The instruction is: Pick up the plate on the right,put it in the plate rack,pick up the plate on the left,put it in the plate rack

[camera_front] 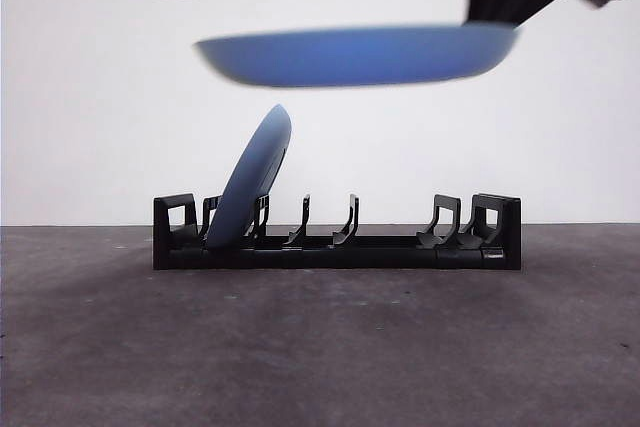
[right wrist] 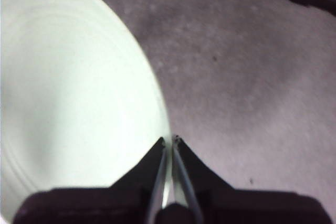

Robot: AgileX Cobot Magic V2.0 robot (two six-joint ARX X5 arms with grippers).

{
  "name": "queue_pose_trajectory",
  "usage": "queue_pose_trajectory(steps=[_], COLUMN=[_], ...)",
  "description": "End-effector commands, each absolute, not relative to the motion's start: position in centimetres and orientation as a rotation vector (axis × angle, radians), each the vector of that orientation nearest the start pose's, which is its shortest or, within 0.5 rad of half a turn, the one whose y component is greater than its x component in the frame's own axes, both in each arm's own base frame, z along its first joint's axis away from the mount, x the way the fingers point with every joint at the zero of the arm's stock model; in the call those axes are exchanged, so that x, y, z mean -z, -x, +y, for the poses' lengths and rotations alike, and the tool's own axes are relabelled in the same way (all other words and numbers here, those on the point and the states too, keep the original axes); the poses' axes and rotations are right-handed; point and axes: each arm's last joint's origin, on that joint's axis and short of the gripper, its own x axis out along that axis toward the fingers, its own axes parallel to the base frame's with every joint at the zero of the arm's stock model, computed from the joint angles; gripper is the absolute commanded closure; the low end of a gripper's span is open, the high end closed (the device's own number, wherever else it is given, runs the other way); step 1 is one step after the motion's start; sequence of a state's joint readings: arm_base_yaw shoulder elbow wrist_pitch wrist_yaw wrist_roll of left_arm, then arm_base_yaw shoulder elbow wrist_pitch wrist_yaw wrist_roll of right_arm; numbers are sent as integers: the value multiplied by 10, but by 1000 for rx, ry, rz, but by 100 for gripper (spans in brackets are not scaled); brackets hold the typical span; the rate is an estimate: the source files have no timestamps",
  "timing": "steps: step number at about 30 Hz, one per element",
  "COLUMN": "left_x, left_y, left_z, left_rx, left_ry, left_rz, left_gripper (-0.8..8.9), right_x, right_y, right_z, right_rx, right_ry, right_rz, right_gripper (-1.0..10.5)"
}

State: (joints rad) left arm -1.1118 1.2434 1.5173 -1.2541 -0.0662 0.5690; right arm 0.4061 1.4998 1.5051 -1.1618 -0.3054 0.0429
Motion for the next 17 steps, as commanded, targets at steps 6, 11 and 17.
queue_pose_trajectory(steps=[6,11,17], left_x=[-361,-347,-343], left_y=[-107,-118,-123], left_z=[-237,-255,-263], left_rx=[1226,1144,1089], left_ry=[-1237,-1294,-1313], left_rz=[637,634,605], left_gripper=[343,347,589], right_x=[-358,-364,-365], right_y=[-238,-231,-231], right_z=[94,91,91], right_rx=[-604,-656,-676], right_ry=[30,3,4], right_rz=[1175,1152,1146], right_gripper=[962,962,962])
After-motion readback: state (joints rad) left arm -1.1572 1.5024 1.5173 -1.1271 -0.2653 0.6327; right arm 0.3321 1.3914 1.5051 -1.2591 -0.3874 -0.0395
